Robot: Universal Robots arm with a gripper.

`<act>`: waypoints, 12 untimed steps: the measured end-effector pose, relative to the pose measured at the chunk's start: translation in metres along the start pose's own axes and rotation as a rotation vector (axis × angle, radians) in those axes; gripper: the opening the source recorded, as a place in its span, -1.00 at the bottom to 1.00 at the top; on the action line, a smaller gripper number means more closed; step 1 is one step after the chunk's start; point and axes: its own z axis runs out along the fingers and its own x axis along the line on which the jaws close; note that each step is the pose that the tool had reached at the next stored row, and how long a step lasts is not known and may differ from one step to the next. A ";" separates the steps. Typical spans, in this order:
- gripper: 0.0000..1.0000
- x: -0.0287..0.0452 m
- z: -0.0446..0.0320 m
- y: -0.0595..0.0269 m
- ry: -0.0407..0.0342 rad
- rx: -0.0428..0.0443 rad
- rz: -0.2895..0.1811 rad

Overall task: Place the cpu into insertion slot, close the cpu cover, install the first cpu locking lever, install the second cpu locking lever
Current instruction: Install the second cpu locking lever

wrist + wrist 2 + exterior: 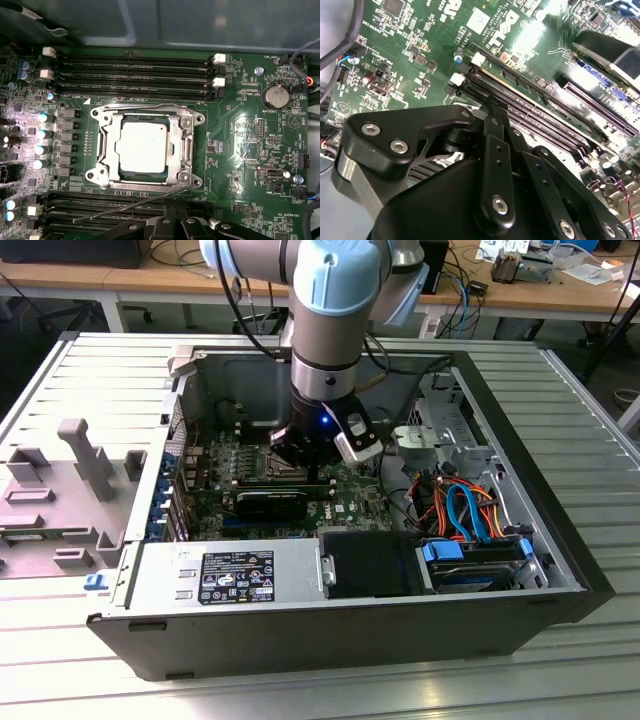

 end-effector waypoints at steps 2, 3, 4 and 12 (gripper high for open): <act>-0.79 0.0000 0.0001 0.0009 -0.0001 0.0000 0.000; -0.79 0.0000 0.0005 0.0019 -0.0001 0.0000 0.000; -0.79 -0.0002 0.0008 0.0031 0.0000 0.0001 0.000; -0.79 0.0248 0.0035 0.0037 -0.0019 -0.0007 0.000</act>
